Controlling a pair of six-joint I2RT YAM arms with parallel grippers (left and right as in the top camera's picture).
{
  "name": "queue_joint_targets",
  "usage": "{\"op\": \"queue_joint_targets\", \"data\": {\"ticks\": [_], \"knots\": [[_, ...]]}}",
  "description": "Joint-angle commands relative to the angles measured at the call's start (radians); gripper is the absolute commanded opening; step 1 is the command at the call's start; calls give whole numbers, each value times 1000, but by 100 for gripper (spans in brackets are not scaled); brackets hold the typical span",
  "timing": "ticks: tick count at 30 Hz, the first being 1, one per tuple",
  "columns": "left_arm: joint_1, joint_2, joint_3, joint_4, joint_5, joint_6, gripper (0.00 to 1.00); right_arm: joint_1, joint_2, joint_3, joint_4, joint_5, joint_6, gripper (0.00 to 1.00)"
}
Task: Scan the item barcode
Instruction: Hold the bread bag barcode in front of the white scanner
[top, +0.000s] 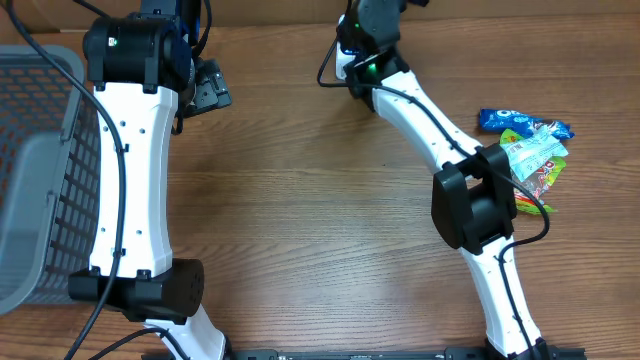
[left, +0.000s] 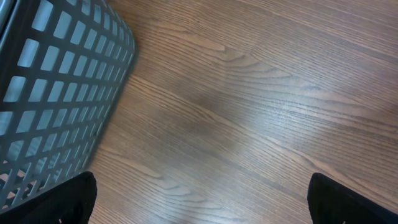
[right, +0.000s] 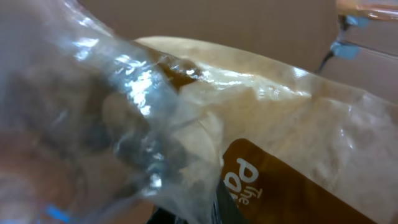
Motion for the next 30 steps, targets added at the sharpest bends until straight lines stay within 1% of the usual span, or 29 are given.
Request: {"op": "queue_joint_targets", "data": {"ticks": [1,4,5,7,8,12,14,15,16,17,19,20,21,23,25,30], "knots": [[-7,7,-4,1,-13,-18,100,-9,-2,12,-251,22,92,4],[-7,7,-4,1,-13,-18,100,-33,-2,12,-585,-60,308,4],[-7,7,-4,1,-13,-18,100,-41,1,12,-662,-90,368,4],[-7,7,-4,1,-13,-18,100,-59,4,12,-759,-130,439,4],[-7,7,-4,1,-13,-18,100,-68,6,12,-774,-136,452,4],[-7,7,-4,1,-13,-18,100,-91,8,12,-758,-132,462,4],[-7,7,-4,1,-13,-18,100,-95,8,13,-728,-82,512,4],[-7,7,-4,1,-13,-18,100,-95,8,13,-734,-47,482,4],[-7,7,-4,1,-13,-18,100,-95,8,13,-729,-23,397,4],[-7,7,-4,1,-13,-18,100,-98,8,13,-718,-9,382,4],[-7,7,-4,1,-13,-18,100,-103,8,13,-722,-9,491,4],[-7,7,-4,1,-13,-18,100,-103,8,13,-722,-18,537,4],[-7,7,-4,1,-13,-18,100,-103,8,13,-722,-44,535,4],[-7,7,-4,1,-13,-18,100,-99,8,13,-722,-117,473,4],[-7,7,-4,1,-13,-18,100,-95,10,13,-719,-171,444,4],[-7,7,-4,1,-13,-18,100,-95,20,13,-613,-205,444,4]]}}
